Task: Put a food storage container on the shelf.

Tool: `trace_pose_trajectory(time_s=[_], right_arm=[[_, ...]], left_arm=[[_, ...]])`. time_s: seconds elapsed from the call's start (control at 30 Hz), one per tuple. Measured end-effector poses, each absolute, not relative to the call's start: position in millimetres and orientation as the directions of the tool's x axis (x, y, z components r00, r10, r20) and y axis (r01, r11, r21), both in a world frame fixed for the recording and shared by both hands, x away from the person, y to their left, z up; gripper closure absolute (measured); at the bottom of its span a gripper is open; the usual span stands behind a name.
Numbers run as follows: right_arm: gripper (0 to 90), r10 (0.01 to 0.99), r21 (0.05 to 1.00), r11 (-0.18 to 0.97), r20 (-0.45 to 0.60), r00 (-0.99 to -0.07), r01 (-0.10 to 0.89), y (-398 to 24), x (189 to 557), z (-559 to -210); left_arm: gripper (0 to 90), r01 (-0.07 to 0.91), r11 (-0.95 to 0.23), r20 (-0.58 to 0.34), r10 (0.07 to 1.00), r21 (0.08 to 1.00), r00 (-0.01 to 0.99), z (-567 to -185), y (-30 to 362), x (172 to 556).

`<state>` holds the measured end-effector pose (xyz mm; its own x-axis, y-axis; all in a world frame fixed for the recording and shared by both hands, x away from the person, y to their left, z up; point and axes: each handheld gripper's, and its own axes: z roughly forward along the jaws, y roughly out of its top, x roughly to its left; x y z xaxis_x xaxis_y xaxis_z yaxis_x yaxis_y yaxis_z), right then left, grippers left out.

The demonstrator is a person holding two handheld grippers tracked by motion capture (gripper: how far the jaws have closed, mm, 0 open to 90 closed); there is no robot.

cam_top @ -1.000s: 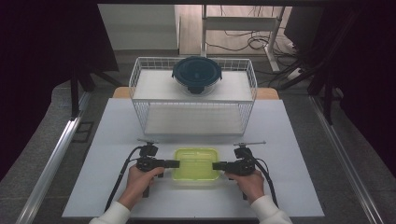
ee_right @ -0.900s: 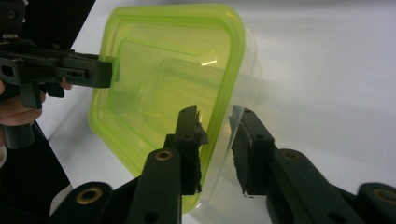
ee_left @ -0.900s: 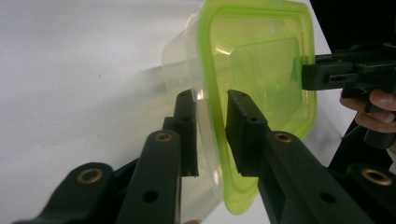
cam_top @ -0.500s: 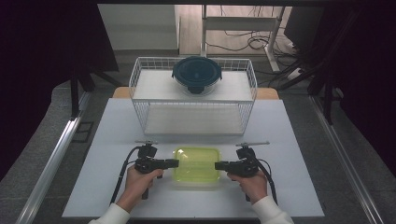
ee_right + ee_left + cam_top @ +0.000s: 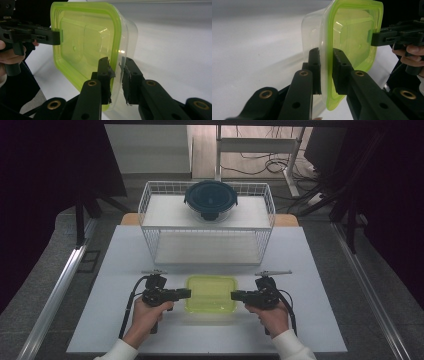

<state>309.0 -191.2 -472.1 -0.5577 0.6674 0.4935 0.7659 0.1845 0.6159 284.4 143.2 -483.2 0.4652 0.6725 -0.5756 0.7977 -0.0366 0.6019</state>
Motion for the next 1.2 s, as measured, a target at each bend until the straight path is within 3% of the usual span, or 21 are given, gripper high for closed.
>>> trace_pose_trajectory(time_s=[1.2], right_arm=[[77.1,0.645,0.741,0.195,0.397,-0.653,0.643,-194.1,296.6,-424.0]], left_arm=[[78.8,0.691,-0.038,-0.504,0.657,0.722,0.561,-431.1,144.4,269.8]])
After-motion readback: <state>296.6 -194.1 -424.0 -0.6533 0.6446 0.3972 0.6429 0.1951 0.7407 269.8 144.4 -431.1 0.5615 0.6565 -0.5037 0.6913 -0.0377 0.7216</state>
